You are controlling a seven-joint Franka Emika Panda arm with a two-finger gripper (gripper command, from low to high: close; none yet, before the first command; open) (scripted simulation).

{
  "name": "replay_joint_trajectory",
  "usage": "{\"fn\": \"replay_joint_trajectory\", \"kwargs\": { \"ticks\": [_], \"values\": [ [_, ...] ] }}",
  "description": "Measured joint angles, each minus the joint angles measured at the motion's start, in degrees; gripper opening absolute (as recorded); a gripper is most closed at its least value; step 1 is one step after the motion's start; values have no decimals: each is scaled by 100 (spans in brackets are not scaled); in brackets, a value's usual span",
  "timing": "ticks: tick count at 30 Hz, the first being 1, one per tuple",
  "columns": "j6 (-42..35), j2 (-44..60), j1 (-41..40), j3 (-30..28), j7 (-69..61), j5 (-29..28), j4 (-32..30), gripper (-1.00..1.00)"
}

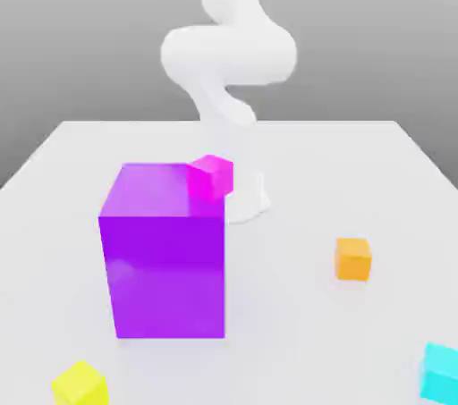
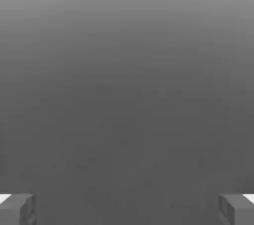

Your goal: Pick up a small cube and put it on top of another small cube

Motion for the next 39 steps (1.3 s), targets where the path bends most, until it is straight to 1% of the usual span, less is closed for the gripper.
{"fn": "replay_joint_trajectory", "kwargs": {
  "ticks": [10,19,21,23,26,28,29,35,37,39],
  "values": [
    [1489,1768,1737,287,-1999,262,-1763,0],
    [2838,3369,3147,789,-3677,360,-3344,0],
    [3155,3747,3246,877,-3808,276,-3493,0],
    [3497,4157,3235,861,-3714,64,-3479,0],
    [4009,4779,3531,459,-3428,-371,-3389,0],
    [4356,5193,3818,154,-3356,-466,-3321,0],
    [4511,5379,3938,36,-3339,-481,-3291,-100],
    [4580,5472,3996,-22,-3318,-501,-3275,-100],
    [4425,5284,3914,63,-3343,-476,-3307,-100],
    [4127,4926,3779,238,-3461,-320,-3367,-100]
  ]
}}
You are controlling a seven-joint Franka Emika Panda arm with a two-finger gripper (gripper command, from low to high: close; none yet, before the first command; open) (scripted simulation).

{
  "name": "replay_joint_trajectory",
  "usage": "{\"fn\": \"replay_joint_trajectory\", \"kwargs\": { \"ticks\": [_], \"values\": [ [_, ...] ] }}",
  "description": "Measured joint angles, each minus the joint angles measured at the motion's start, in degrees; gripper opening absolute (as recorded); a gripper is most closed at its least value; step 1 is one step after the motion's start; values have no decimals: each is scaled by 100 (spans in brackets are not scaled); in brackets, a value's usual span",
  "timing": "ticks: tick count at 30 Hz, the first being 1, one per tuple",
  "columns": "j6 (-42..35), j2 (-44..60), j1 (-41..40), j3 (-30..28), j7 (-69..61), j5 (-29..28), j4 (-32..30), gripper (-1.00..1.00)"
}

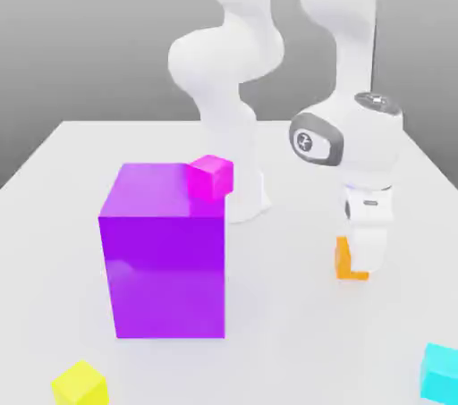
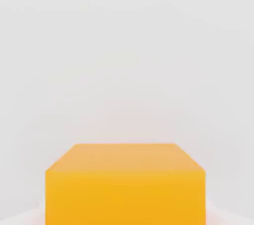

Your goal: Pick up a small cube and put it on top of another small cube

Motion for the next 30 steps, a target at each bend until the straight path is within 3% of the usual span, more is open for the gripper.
{"fn": "replay_joint_trajectory", "kwargs": {
  "ticks": [4,8,28,30],
  "values": [
    [-676,-813,29,82,-241,347,-137,-100],
    [-1500,-1564,-191,-76,-37,354,-64,-100],
    [-6481,-4877,-3477,-1040,2695,-252,1626,-100],
    [-6375,-4917,-3628,-1083,2804,-293,1481,-100]
  ]
}}
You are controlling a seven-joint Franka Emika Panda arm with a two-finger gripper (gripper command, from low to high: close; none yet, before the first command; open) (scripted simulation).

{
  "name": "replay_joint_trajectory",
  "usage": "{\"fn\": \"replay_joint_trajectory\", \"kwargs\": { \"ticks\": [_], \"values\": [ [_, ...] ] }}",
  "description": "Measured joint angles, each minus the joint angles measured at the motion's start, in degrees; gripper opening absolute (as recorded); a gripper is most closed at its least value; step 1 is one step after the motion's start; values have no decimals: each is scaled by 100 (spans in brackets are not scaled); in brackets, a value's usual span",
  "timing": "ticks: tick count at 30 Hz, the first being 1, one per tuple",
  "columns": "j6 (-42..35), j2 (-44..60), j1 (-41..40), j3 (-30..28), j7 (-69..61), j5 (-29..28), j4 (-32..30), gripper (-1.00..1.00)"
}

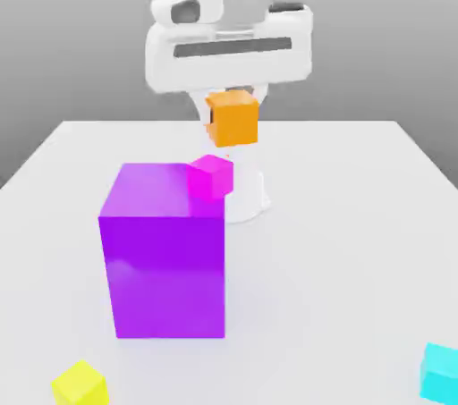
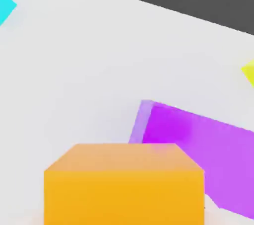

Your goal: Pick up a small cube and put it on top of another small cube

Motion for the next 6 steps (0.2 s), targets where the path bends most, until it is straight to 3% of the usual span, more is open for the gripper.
{"fn": "replay_joint_trajectory", "kwargs": {
  "ticks": [2,3,6],
  "values": [
    [399,105,-76,-17,13,-17,-298,-100],
    [608,164,-96,-27,12,-28,-446,100],
    [608,164,-96,-27,12,-28,-446,100]
  ]
}}
